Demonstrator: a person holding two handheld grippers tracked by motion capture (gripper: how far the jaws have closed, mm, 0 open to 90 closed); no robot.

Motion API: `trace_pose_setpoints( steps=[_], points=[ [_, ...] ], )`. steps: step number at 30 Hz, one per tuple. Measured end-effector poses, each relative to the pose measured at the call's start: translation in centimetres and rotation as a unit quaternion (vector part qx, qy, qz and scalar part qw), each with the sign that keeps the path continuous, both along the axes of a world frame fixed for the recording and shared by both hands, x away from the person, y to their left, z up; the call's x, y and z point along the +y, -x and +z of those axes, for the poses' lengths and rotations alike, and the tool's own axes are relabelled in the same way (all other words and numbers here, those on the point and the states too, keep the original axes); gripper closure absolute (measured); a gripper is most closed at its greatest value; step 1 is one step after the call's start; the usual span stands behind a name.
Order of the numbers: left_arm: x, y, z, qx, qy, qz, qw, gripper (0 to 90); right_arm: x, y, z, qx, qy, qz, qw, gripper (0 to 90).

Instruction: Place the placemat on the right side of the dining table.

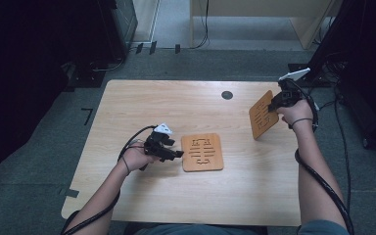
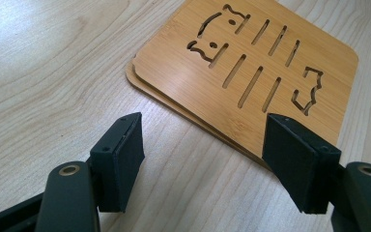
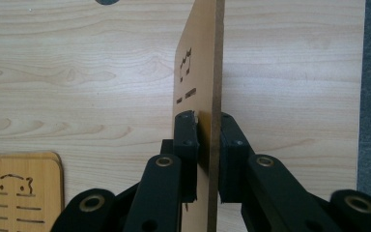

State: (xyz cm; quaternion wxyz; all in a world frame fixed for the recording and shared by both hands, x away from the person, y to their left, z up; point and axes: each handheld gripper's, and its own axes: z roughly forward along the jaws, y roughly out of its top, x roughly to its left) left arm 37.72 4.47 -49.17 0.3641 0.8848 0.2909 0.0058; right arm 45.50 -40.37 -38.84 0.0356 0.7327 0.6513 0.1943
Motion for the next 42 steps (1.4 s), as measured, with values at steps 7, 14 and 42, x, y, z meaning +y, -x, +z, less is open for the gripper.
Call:
trace_pose_setpoints(
  steps=[7,14,42],
  points=[
    [0.0,0.0,-0.1,0.001,-0.003,-0.001,1.0,30.1,-0.7,0.3,-0.4,0.0,-0.002,-0.006,1.0,80.2],
    [-0.1,0.0,-0.1,0.002,-0.002,-0.002,1.0,30.0,-1.4,0.7,-1.0,0.001,-0.003,-0.012,0.9999,76.7],
    [0.1,-0.1,-0.1,-0.002,-0.003,0.0,1.0,29.7,-2.8,1.8,-3.9,0.001,-0.041,-0.027,0.9988,67.2]
  ],
)
